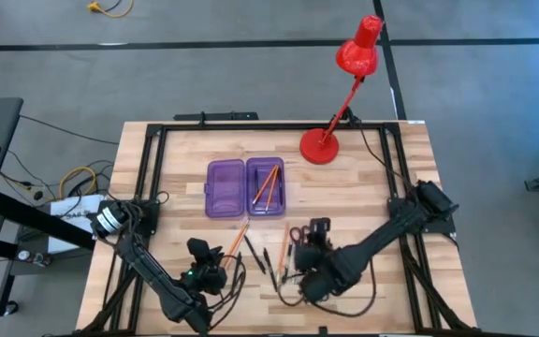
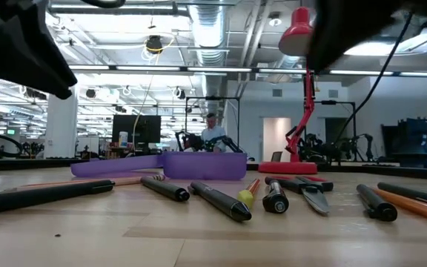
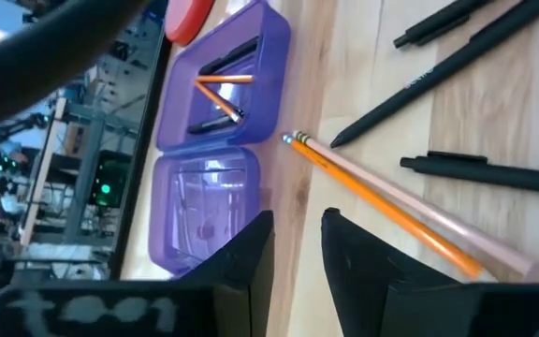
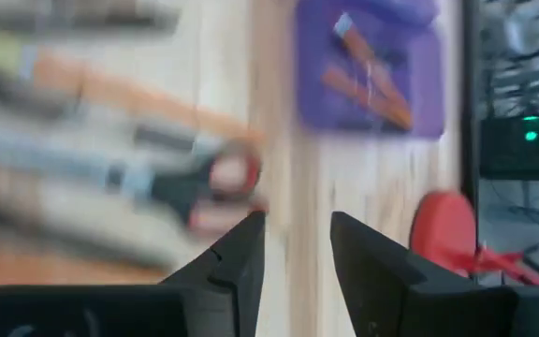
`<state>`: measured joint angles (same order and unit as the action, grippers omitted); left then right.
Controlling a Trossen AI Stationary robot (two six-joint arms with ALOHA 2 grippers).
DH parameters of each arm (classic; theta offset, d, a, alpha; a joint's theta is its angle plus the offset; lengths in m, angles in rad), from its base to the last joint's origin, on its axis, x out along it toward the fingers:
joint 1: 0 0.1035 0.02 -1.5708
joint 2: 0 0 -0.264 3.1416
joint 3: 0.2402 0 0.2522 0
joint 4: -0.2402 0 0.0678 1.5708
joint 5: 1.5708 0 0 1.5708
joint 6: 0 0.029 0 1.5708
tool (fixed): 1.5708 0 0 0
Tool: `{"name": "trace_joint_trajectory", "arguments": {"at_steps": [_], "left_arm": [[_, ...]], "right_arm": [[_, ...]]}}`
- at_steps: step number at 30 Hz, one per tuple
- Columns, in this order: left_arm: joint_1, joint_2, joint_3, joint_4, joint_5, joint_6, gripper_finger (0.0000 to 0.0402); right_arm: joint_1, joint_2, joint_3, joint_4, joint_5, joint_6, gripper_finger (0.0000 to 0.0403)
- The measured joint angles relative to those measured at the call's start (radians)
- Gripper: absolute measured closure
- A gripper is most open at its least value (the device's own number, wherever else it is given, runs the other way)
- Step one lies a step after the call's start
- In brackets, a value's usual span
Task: Pick & place school supplies into a supply box
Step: Put the orange pencil into the violet supply box
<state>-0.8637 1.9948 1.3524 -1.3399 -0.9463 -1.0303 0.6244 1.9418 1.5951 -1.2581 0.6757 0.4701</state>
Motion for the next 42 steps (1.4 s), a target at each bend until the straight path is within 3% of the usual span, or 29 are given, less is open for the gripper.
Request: {"name": "trace_joint_trajectory", "arguments": {"at_steps": [8,14,17,22,30,36,42], "left_arm": [[-0.007,0.0,0.001,0.007,0.056,0.04,0.032],[-0.009,0.0,0.0,0.048,0.062,0.033,0.032],[-0.009,0.0,0.0,0.12,0.111,0.104,0.032],[0.018,0.0,0.0,0.25,0.286,0.34,0.032],[0.116,0.0,0.0,0.249,0.371,0.645,0.032],[0.27,0.0,0.0,0.146,0.415,0.516,0.0324],[0.359,0.0,0.0,0.284,0.484,0.563,0.0333]], "right_arm": [[0.112,0.0,-0.156,-0.007,-0.166,-0.082,0.0285],[0.112,0.001,-0.259,0.1,-0.235,-0.164,0.0285],[0.097,0.001,-0.275,0.122,-0.235,-0.164,0.0285],[0.086,0.001,-0.275,0.114,-0.23,-0.142,0.0285],[0.124,0.001,-0.275,0.111,-0.229,-0.053,0.0285],[0.166,0.001,-0.275,0.104,-0.185,0.12,0.0285],[0.218,0.001,-0.275,0.083,-0.136,0.238,0.0285]]}}
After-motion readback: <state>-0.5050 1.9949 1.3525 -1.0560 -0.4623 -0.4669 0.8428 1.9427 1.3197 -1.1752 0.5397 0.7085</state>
